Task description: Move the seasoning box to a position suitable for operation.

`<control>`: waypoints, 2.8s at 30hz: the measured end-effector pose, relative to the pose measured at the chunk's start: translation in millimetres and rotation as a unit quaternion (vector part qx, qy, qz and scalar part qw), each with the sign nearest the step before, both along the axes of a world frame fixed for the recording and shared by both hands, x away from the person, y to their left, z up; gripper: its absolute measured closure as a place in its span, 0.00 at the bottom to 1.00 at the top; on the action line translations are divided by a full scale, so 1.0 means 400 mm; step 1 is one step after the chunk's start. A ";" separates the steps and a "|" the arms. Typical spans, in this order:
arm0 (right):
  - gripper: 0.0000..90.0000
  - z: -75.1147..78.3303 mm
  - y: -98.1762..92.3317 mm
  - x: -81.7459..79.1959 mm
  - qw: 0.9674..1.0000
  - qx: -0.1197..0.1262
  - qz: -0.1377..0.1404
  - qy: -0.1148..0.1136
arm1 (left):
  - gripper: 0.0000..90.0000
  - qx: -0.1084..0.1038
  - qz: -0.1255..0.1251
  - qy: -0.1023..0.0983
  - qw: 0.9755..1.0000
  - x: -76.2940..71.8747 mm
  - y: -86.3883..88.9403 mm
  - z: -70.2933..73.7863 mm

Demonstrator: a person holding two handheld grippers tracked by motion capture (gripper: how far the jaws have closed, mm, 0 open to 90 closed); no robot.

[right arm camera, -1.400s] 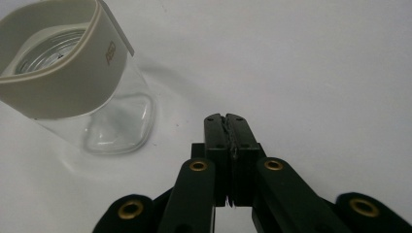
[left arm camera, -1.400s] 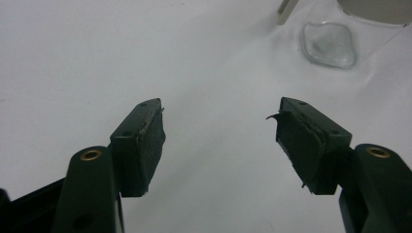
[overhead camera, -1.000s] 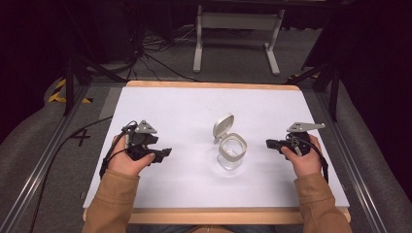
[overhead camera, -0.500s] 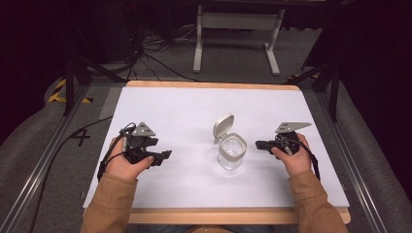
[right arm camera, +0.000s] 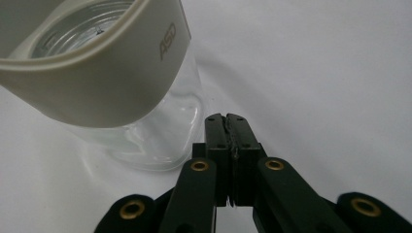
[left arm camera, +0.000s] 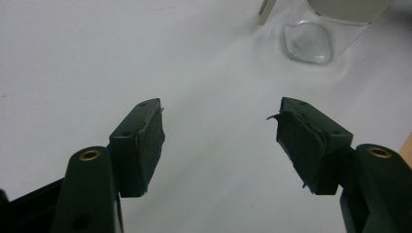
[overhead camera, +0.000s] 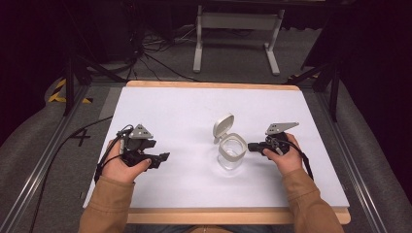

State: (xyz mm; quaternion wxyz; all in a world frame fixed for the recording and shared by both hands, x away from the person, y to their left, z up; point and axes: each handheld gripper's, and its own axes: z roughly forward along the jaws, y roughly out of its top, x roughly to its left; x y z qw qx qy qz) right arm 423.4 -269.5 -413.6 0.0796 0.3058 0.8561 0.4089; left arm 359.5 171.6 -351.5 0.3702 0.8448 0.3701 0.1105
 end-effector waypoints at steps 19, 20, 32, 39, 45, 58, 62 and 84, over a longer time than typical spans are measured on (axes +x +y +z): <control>0.99 -0.020 0.037 -0.001 0.999 -0.014 0.032 0.003 | 0.38 0.003 -0.004 0.002 1.000 0.001 -0.001 -0.002; 0.99 -0.019 0.039 -0.002 0.999 -0.016 0.030 0.005 | 0.38 0.004 -0.004 0.003 1.000 0.001 -0.001 -0.002; 1.00 -0.017 0.040 -0.007 0.999 -0.020 0.031 0.002 | 0.38 0.004 -0.007 0.004 1.000 0.005 -0.005 -0.001; 1.00 -0.010 0.044 -0.028 0.999 -0.031 0.041 0.006 | 0.38 0.002 -0.015 0.005 1.000 0.014 -0.020 0.001; 1.00 -0.002 0.051 -0.045 0.998 -0.036 0.054 0.012 | 0.38 0.001 -0.022 0.004 1.000 0.022 -0.031 0.002; 1.00 0.012 0.070 -0.078 0.995 -0.052 0.079 0.015 | 0.38 0.001 -0.034 0.002 0.999 0.036 -0.049 0.005; 1.00 0.014 0.078 -0.086 0.994 -0.056 0.087 0.016 | 0.38 -0.001 -0.035 0.002 0.999 0.039 -0.052 0.004; 1.00 0.059 0.038 -0.114 0.999 -0.023 0.045 -0.019 | 0.38 0.006 -0.056 0.004 0.998 0.055 -0.084 0.007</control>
